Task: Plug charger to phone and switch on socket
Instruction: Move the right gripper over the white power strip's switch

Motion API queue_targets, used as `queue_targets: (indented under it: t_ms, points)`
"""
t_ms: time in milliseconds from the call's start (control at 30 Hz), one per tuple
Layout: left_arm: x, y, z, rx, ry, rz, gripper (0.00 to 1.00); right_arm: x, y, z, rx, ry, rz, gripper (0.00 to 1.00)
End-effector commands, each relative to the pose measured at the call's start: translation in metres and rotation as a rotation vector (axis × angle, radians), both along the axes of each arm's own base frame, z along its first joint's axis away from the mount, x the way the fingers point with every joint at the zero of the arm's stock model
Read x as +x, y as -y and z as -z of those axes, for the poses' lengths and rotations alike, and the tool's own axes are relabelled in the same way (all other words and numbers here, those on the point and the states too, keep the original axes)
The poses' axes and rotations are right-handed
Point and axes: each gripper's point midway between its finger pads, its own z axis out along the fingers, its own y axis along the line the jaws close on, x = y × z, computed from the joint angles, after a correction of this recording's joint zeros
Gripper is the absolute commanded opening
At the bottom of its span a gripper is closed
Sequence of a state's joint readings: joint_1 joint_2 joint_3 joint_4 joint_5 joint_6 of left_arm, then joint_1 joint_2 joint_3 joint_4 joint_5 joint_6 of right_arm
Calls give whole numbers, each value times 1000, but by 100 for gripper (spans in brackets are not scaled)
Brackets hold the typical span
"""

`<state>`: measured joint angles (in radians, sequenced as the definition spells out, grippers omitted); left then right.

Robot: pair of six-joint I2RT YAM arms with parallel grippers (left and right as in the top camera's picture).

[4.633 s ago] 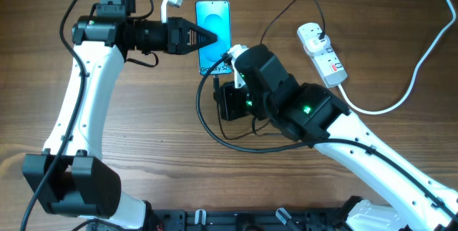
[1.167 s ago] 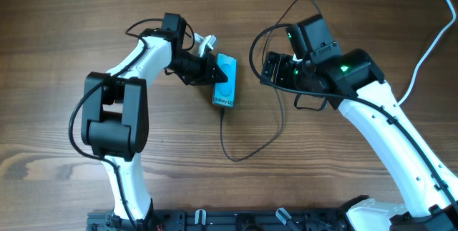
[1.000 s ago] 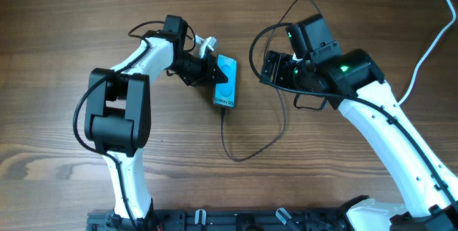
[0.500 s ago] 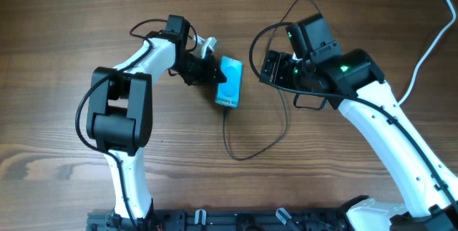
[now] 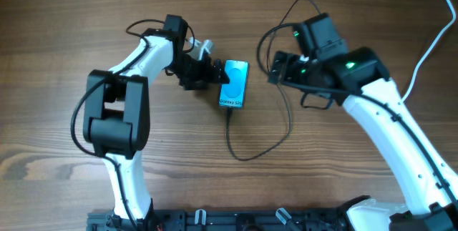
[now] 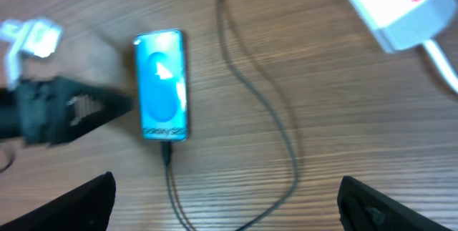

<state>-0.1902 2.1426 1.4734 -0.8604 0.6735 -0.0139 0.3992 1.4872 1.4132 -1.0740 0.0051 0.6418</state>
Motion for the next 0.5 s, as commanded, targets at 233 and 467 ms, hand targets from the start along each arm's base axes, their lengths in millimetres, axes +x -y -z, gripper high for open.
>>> queue_targets:
  t_ms: [233,467]
  points:
    - [34,-63,-160,256,472,-283,100,68,130,43,21,-51,144,100]
    - [28,-75,-199,285,583,-327,100,132,198,58,-136,134,278,94]
